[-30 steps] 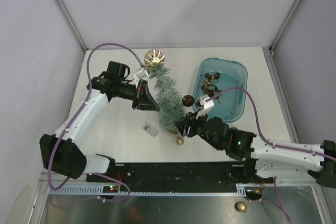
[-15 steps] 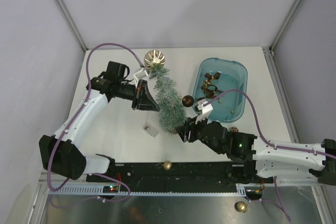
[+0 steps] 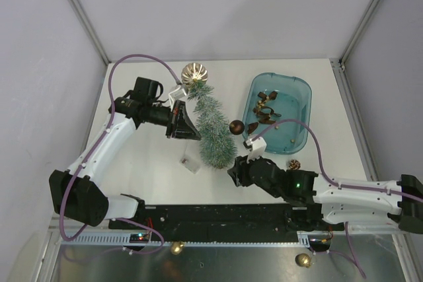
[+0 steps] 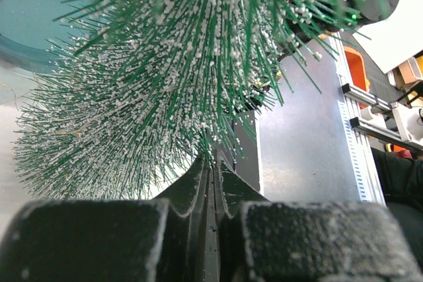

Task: Decorate the small christmas tree

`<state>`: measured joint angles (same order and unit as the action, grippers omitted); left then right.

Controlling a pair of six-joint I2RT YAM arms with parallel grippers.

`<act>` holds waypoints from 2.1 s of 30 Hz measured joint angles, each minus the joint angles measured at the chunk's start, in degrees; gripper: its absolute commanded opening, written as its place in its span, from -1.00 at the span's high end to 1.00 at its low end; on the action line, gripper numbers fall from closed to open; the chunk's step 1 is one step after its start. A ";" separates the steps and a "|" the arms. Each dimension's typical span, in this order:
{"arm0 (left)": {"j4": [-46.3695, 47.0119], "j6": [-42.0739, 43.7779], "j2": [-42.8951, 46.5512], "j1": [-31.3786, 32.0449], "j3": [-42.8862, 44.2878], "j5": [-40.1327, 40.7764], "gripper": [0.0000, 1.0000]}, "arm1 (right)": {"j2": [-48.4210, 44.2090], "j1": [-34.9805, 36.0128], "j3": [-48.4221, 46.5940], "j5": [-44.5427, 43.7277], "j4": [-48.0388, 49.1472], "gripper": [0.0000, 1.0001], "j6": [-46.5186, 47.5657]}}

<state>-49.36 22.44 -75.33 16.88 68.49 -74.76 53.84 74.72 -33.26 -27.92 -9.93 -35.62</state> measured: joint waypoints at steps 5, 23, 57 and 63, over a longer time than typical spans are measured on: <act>0.00 -0.17 0.00 0.00 0.00 0.09 0.83 | 0.04 -2.73 0.22 0.42 0.35 -0.03 -0.37; 0.02 -1.70 0.00 0.04 2.14 0.24 0.45 | -2.84 -38.42 -0.24 13.49 -7.06 -0.11 -2.93; -0.09 -4.44 10.58 0.15 0.07 9.73 -0.98 | 61.51 -56.76 -42.40 11.47 2.21 0.52 5.86; -0.09 -4.44 10.60 0.15 0.07 9.68 -0.95 | 60.78 -56.89 -42.34 12.07 1.09 0.92 5.84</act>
<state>-49.45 18.00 -64.73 17.04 68.55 -65.08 114.63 17.82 -75.59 -15.86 -8.84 -29.78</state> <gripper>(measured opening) 0.981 0.108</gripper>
